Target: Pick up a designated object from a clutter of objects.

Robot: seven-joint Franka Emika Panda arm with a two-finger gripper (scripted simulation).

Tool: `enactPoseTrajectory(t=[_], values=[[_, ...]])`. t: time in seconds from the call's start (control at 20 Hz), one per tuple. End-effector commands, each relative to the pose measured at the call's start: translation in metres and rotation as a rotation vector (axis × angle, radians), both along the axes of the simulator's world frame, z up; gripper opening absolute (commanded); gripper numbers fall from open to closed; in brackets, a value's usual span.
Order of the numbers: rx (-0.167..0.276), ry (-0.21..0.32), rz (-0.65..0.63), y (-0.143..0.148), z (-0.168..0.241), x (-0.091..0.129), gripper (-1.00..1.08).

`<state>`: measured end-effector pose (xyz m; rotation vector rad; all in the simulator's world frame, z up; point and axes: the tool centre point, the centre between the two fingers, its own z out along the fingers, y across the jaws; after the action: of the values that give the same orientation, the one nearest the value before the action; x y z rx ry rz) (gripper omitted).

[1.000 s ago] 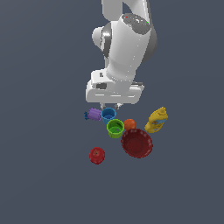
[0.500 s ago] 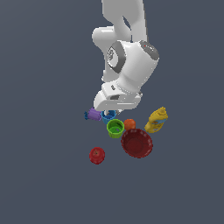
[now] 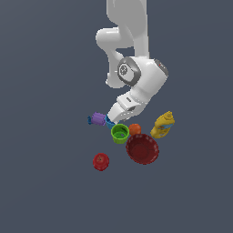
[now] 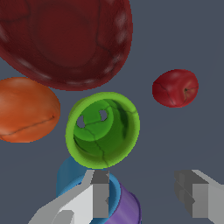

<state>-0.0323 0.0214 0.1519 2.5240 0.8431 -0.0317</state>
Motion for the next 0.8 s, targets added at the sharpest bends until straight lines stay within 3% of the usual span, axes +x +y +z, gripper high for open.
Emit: enactPoseTrajectory(t=[0.0, 0.4, 0.75], values=[[-0.021, 0.010, 0.066, 0.006, -0.012, -0.006, 0.28], [-0.056, 0.039, 0.223, 0.022, -0.041, -0.023, 0.28], [-0.066, 0.052, 0.288, 0.029, -0.053, -0.032, 0.28]])
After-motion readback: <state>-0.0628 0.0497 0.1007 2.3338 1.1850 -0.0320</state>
